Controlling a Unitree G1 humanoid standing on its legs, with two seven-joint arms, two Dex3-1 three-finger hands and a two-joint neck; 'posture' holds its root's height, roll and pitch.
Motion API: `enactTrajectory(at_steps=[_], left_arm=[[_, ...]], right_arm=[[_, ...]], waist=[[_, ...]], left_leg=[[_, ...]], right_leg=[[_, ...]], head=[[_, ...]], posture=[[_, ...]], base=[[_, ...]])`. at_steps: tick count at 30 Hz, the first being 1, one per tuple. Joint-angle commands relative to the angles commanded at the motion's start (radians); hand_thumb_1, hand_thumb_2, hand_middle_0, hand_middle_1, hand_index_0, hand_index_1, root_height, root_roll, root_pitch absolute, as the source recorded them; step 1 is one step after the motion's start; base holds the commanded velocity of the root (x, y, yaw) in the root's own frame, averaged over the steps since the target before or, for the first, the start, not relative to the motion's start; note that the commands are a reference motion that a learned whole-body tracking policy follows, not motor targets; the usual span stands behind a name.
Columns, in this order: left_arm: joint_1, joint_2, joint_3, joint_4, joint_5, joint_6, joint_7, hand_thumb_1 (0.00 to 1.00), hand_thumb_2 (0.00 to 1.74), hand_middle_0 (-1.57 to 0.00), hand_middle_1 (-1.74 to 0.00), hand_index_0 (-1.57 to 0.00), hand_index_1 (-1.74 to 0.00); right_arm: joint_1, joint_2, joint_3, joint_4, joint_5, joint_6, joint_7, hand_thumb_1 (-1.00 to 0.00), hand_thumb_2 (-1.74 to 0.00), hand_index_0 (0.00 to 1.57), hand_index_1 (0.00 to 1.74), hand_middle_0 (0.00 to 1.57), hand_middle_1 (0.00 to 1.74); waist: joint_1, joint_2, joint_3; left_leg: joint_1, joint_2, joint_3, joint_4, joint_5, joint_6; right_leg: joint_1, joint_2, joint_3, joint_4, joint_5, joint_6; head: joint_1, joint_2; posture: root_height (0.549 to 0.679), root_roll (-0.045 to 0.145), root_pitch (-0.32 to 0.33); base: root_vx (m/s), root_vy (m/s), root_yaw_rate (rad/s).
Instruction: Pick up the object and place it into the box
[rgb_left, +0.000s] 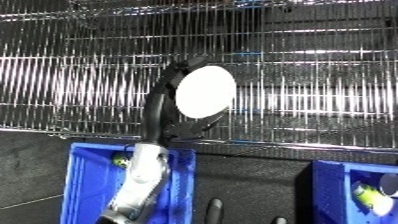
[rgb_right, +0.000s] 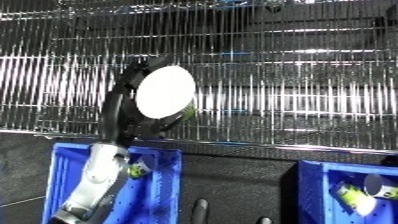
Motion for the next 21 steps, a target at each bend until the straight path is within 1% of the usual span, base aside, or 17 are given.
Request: enactTrajectory(at_steps=[3,6,9,11,14,18,21], left_arm=[[0.001,-0.001,0.001,0.008,-0.008,0.000,-0.009,1.00,1.74,-1.57,-1.74,-1.57,-1.74],[0.013,-0.002,0.011,0.012,-0.058,0.009,-0.036,1.00,1.74,-1.57,-1.74,-1.57,-1.74],[0.045,-0.011,0.037,0.001,-0.188,0.031,-0.091,1.00,1.74,-1.57,-1.74,-1.57,-1.74],[0.076,-0.016,0.057,-0.009,-0.280,0.036,-0.133,1.00,1.74,-1.57,-1.74,-1.57,-1.74],[0.133,-0.020,0.086,-0.032,-0.367,0.025,-0.175,1.00,1.74,-1.57,-1.74,-1.57,-1.74],[0.217,-0.015,0.131,-0.092,-0.462,0.004,-0.211,1.00,1.74,-1.57,-1.74,-1.57,-1.74],[0.284,-0.009,0.171,-0.172,-0.491,-0.013,-0.230,1.00,1.74,-1.57,-1.74,-1.57,-1.74]], right_arm=[[0.001,0.002,-0.001,0.005,-0.003,-0.002,0.001,0.00,0.00,0.00,0.00,0.00,0.00],[0.006,0.004,-0.004,0.015,-0.006,-0.005,0.005,0.00,0.00,0.00,0.00,0.00,0.00],[0.013,0.009,-0.010,0.025,-0.011,-0.010,0.007,0.00,0.00,0.00,0.00,0.00,0.00],[0.016,0.013,-0.018,0.030,-0.014,-0.011,0.002,0.00,0.00,0.00,0.00,0.00,0.00],[0.021,0.014,-0.035,0.035,-0.017,-0.010,-0.010,0.00,0.00,0.00,0.00,0.00,0.00],[0.042,0.005,-0.059,0.040,-0.020,-0.020,-0.017,0.00,0.00,0.00,0.00,0.00,0.00],[0.067,-0.005,-0.077,0.037,-0.016,-0.034,-0.022,0.00,0.00,0.00,0.00,0.00,0.00]], waist=[[0.001,0.003,0.000],[0.006,0.009,0.000],[0.013,0.018,0.000],[0.021,0.028,0.000],[0.036,0.046,0.000],[0.059,0.075,0.000],[0.079,0.095,0.000]], left_leg=[[0.007,-0.002,-0.001,-0.007,0.002,-0.0011],[0.016,-0.005,-0.001,-0.015,0.004,-0.0015],[0.027,-0.009,-0.004,-0.024,0.006,-0.0016],[0.035,-0.015,-0.008,-0.032,0.008,-0.0021],[0.048,-0.027,-0.015,-0.046,0.014,-0.0027],[0.061,-0.044,-0.026,-0.061,0.020,-0.0017],[0.065,-0.057,-0.037,-0.066,0.023,0.0003]], right_leg=[[0.005,-0.0023,-0.001,-0.004,0.000,0.0006],[0.012,-0.0063,-0.002,-0.007,-0.002,0.0005],[0.020,-0.0123,-0.005,-0.012,-0.002,0.0010],[0.027,-0.0177,-0.009,-0.016,-0.003,0.0011],[0.036,-0.0268,-0.014,-0.020,-0.007,-0.0011],[0.046,-0.0403,-0.023,-0.020,-0.015,-0.0060],[0.051,-0.0498,-0.032,-0.016,-0.022,-0.0101]], head=[[-0.006,0.002],[-0.004,0.001],[0.011,-0.003],[0.034,-0.010],[0.061,-0.015],[0.100,-0.019],[0.145,-0.028]], posture=[[0.647,0.002,0.124],[0.648,0.004,0.121],[0.649,0.006,0.118],[0.650,0.009,0.117],[0.651,0.016,0.114],[0.651,0.025,0.109],[0.652,0.031,0.107]], base=[[-0.013,0.001,0.017],[-0.011,0.003,0.041],[-0.012,-0.009,0.080],[-0.013,-0.012,0.125],[-0.009,-0.007,0.161],[-0.011,-0.001,0.149],[-0.017,-0.004,0.159]])
